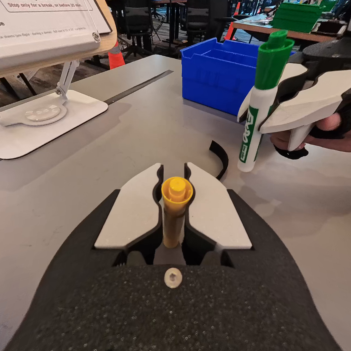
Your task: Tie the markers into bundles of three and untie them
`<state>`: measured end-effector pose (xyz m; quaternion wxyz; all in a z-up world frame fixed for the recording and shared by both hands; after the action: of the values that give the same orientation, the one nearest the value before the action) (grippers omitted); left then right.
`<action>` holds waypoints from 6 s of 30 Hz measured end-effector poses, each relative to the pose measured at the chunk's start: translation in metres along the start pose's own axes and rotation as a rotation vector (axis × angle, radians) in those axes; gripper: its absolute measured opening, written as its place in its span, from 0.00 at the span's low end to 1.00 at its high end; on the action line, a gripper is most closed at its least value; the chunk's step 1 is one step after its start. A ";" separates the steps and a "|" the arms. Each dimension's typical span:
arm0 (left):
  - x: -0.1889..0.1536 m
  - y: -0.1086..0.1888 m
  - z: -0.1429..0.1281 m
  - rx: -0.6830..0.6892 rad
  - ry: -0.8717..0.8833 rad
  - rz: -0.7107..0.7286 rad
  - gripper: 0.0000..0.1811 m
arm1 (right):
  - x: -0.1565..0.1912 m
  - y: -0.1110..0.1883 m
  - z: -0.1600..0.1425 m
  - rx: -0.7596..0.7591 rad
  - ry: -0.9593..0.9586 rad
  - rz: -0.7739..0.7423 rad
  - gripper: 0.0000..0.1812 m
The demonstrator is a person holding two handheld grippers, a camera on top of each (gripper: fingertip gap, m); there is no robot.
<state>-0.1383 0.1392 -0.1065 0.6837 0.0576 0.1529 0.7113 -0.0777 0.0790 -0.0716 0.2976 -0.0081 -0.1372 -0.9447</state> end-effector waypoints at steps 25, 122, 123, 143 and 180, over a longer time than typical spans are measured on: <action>-0.058 0.072 0.076 -0.166 0.016 -0.242 0.18 | 0.065 -0.040 0.013 -0.119 0.023 0.316 0.10; -0.022 0.071 0.004 -0.057 0.075 0.120 0.27 | 0.033 0.045 -0.049 -0.006 0.088 0.095 0.20; -0.024 0.076 0.005 -0.036 0.094 0.137 0.30 | 0.034 0.045 -0.048 -0.008 0.087 0.095 0.20; -0.085 0.079 -0.101 0.957 0.483 0.363 0.19 | 0.035 0.051 -0.041 0.050 0.201 0.043 0.19; -0.045 0.049 -0.003 -0.026 0.013 0.624 0.10 | 0.030 0.056 -0.034 0.015 0.193 0.039 0.18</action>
<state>-0.1833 0.0937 -0.0889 0.4322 0.0884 0.1232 0.8890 -0.0685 0.0088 -0.0867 0.3279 0.0824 -0.1148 -0.9341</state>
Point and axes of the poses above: each gripper's, where its closed fingertips meet, y back along the fingers, z out of its top, x = y × z across the jaws, the point moved 2 cm from there along y, back along the fingers, and after that the axes turned 14 degrees about -z, right-handed, at the moved point
